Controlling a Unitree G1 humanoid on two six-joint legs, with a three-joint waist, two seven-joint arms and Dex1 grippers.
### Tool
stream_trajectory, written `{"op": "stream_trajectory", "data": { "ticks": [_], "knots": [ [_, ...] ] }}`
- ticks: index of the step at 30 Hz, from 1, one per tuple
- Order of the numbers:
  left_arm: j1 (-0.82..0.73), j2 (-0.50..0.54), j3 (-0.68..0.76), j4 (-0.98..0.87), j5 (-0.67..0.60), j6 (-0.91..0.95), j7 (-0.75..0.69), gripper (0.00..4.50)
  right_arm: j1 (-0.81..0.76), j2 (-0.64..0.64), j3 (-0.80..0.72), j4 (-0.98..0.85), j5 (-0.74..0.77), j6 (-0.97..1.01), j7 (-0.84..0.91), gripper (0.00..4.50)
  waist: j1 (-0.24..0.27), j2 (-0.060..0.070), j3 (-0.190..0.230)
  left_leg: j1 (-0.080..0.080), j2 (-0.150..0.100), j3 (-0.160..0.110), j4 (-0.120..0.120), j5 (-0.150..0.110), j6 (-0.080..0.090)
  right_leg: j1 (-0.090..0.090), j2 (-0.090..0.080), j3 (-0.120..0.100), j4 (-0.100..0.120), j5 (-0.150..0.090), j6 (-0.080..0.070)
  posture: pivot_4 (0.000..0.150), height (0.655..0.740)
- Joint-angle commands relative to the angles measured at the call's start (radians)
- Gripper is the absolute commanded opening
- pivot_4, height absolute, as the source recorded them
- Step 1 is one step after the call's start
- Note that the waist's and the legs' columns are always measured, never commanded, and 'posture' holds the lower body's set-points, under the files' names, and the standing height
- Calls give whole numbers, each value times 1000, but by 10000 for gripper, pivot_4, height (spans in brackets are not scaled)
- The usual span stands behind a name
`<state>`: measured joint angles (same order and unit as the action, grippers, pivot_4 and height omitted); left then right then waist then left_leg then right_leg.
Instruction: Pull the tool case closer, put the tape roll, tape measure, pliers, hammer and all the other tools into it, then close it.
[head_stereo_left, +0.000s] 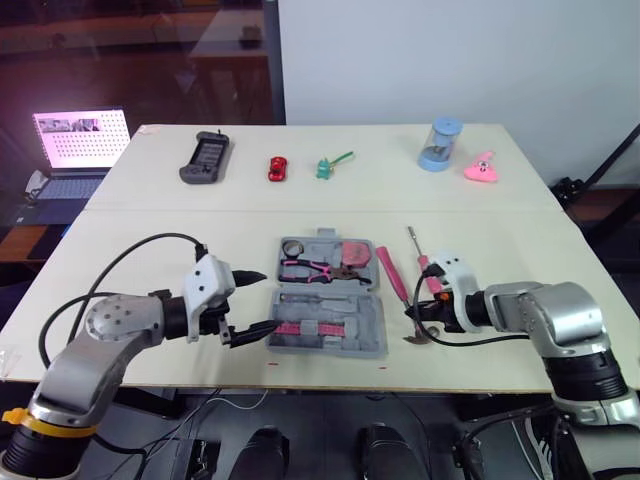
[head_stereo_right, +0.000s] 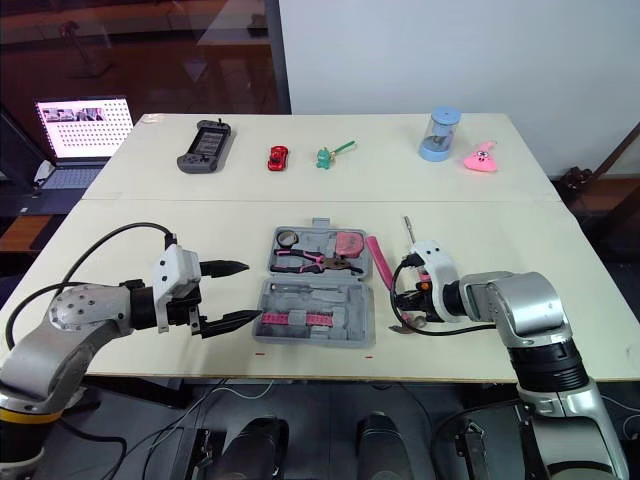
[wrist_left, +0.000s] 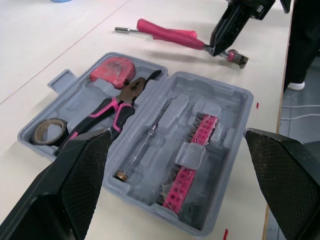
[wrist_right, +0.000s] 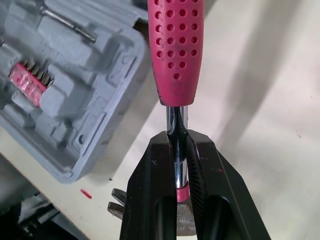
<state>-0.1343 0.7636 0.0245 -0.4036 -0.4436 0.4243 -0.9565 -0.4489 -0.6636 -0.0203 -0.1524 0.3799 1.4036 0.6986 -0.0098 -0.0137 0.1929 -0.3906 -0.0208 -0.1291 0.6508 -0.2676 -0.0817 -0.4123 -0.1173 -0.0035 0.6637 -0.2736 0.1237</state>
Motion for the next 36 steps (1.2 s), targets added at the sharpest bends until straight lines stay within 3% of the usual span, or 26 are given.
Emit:
{"op": "stream_trajectory", "data": {
  "ticks": [1, 10, 20, 23, 29, 30, 36],
  "knots": [
    [-2, 11, 32, -26, -6, -20, -3, 45000, 40, -20, -40, 8, -5, 37, -51, 308, 0, 0, 0, 0, 0, 0, 0, 0, 0, 0, 0, 0, 0, 0, 0, 1500, 6902],
    [11, 2, 26, -32, -8, -27, 0, 45000, 74, -166, 50, -58, -14, -70, -33, 308, -4, 0, 0, 1, 0, 0, 0, 0, 0, 1, 0, 0, 0, 0, 0, 1500, 6902],
    [4, 4, 24, -30, -10, -25, -3, 45000, 96, -119, 118, 37, -53, -212, -68, 308, -5, -1, 0, 1, 0, 0, 0, 0, 0, 1, 0, 0, 0, 0, 0, 1500, 6902],
    [5, 5, 26, -31, -11, -24, -2, 45000, 101, -112, 109, 47, -55, -213, -81, 12095, -5, -1, 0, 1, 0, 0, 0, 0, 0, 1, 0, 0, 0, 0, 0, 1500, 6902],
    [14, 7, 31, -34, -14, -29, -6, 45000, 92, -83, 3, 12, -8, -252, -73, 42439, -5, -1, 0, 1, 0, 0, 0, 0, 0, 1, 0, 0, 0, 0, 0, 1500, 6902],
    [14, 6, 31, -32, -14, -31, -7, 45000, 103, -89, -13, -7, -5, -312, -53, 44618, -5, -1, 0, 1, 0, 0, 0, 0, 0, 1, 0, 0, 0, 0, 0, 1500, 6902],
    [-2, -5, 25, -5, -1, -53, -3, 45000, 217, -129, -99, -82, 36, -634, 115, 44618, -5, -1, 0, 1, 0, 0, -1, 0, 1, 1, 0, 0, -1, 0, 1, 1500, 6902]
  ]
}}
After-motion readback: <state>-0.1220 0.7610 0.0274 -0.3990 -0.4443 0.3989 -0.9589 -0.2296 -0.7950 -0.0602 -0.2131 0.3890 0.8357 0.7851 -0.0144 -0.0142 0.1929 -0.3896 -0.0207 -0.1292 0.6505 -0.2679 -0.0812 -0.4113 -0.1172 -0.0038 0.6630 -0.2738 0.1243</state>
